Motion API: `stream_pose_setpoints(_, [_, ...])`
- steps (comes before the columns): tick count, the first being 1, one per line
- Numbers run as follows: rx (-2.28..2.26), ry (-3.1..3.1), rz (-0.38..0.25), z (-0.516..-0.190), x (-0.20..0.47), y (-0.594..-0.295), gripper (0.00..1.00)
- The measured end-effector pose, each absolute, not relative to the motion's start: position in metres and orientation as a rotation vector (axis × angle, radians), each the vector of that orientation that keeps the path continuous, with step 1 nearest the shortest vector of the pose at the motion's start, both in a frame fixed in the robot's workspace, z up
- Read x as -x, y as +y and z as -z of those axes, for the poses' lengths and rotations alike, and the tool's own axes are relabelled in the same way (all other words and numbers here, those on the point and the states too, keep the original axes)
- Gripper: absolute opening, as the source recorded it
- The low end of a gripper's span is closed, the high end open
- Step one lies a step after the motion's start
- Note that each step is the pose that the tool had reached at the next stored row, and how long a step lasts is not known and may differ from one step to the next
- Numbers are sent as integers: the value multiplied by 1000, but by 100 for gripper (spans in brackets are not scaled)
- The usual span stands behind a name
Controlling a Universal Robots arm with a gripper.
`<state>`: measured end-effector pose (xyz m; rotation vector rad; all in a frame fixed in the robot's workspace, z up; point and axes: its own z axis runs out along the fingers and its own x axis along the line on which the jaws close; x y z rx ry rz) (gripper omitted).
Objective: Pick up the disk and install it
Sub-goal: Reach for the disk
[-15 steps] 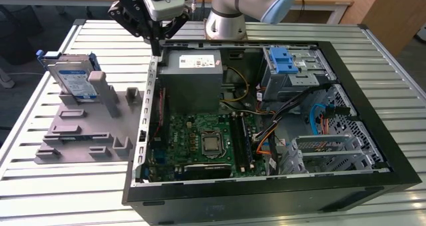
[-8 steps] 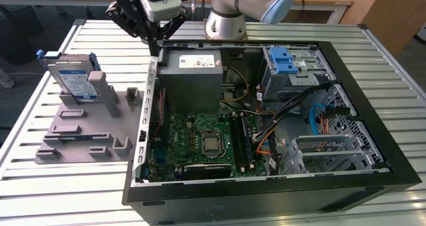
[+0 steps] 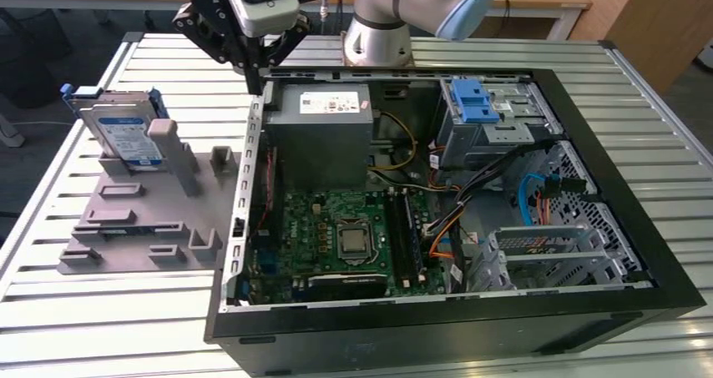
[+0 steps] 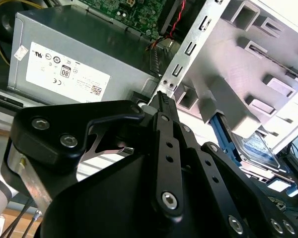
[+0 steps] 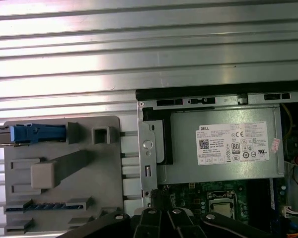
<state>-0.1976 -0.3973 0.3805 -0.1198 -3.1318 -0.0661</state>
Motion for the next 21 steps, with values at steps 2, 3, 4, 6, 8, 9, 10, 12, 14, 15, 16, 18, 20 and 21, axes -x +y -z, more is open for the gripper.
stream_pose_setpoints(2, [120, -3131, 66, -380, 198, -397, 11])
stream_pose_setpoints(3, [120, -3131, 66, -380, 199, -397, 11])
stream_pose_setpoints(4, [120, -3131, 66, -380, 199, -397, 11])
stream_pose_setpoints(6, [120, -3131, 66, -380, 200, -397, 11])
stream_pose_setpoints(8, [120, -3130, 66, -380, 201, -397, 11])
stream_pose_setpoints(9, [120, -3130, 66, -380, 202, -397, 11])
stream_pose_setpoints(10, [120, -3129, 66, -379, 203, -397, 11])
stream_pose_setpoints(12, [120, -3129, 66, -379, 206, -397, 11])
stream_pose_setpoints(14, [120, -3128, 66, -379, 211, -396, 11])
stream_pose_setpoints(15, [120, -3128, 66, -379, 213, -396, 11])
stream_pose_setpoints(16, [120, -3128, 66, -379, 215, -395, 11])
stream_pose_setpoints(18, [120, -3126, 66, -378, 217, -395, 11])
stream_pose_setpoints(20, [120, -3124, 66, -378, 219, -395, 11])
stream_pose_setpoints(21, [120, -3123, 65, -378, 220, -395, 11])
